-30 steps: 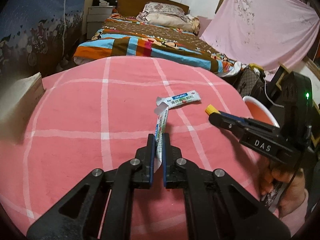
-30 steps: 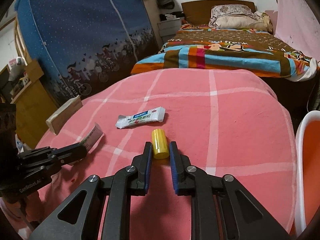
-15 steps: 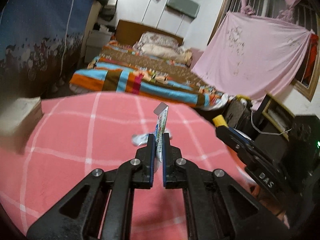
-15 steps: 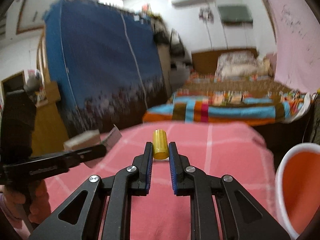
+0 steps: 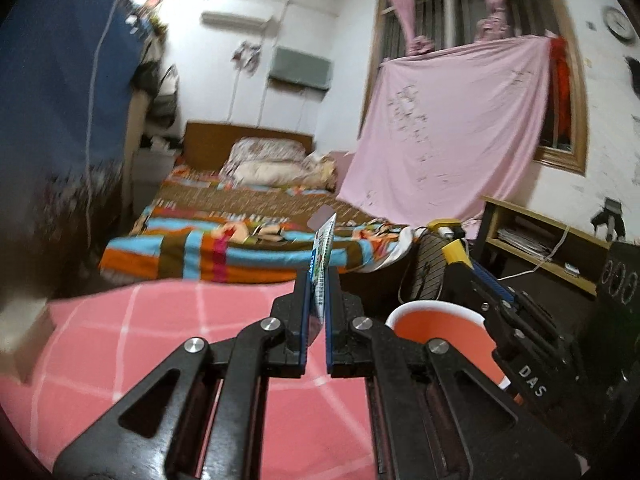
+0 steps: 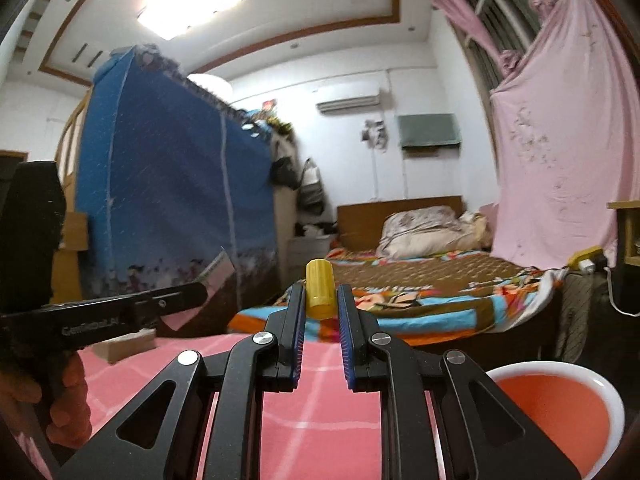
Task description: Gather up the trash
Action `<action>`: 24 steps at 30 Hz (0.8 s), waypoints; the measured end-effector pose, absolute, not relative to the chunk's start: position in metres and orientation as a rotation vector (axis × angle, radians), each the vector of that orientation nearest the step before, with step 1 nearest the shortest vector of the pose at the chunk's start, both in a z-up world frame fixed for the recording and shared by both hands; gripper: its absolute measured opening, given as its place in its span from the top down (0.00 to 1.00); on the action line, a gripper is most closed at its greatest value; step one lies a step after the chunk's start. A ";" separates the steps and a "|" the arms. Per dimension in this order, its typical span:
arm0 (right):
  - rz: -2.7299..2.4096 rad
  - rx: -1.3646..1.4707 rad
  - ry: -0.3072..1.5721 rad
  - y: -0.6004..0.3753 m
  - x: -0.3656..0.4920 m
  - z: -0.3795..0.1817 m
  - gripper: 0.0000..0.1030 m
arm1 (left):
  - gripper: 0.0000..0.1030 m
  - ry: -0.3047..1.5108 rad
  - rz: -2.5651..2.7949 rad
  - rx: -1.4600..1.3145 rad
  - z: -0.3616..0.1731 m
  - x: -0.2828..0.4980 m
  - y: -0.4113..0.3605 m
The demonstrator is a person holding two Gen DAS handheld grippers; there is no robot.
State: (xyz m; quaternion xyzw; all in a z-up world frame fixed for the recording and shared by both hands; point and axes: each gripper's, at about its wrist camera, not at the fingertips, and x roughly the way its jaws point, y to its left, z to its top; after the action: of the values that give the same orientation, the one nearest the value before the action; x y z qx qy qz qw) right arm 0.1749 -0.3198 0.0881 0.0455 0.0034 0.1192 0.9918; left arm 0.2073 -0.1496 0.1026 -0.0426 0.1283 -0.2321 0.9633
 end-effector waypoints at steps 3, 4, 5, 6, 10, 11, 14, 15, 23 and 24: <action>0.186 0.118 -0.011 -0.339 0.173 0.088 0.87 | 1.00 0.227 -0.504 -0.052 0.106 0.203 -0.167; 0.172 0.123 -0.012 -0.345 0.170 0.087 0.87 | 1.00 0.220 -0.515 -0.041 0.107 0.202 -0.172; 0.155 0.128 -0.014 -0.351 0.170 0.087 0.87 | 1.00 0.213 -0.531 -0.022 0.106 0.202 -0.180; 0.139 0.135 -0.014 -0.357 0.169 0.087 0.87 | 1.00 0.211 -0.542 -0.010 0.106 0.200 -0.186; 0.077 0.167 0.000 -0.380 0.166 0.082 0.87 | 1.00 0.221 -0.591 0.025 0.103 0.199 -0.211; 0.065 0.176 0.005 -0.385 0.167 0.081 0.87 | 1.00 0.225 -0.598 0.028 0.102 0.198 -0.215; 0.025 0.207 0.030 -0.401 0.168 0.077 0.87 | 1.00 0.251 -0.628 0.040 0.098 0.201 -0.231; 0.013 0.214 0.041 -0.405 0.170 0.075 0.87 | 1.00 0.263 -0.640 0.044 0.096 0.203 -0.236; -0.060 0.259 0.152 -0.430 0.179 0.058 0.87 | 1.00 0.393 -0.697 0.066 0.077 0.219 -0.274; -0.068 0.263 0.167 -0.433 0.181 0.056 0.87 | 1.00 0.409 -0.698 0.068 0.075 0.221 -0.279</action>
State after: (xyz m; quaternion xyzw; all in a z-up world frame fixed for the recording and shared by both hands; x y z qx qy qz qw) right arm 0.1807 -0.4327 0.0565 0.1309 0.0832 -0.0338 0.9873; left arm 0.2205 -0.2793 0.0746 0.0333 0.1987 -0.3397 0.9187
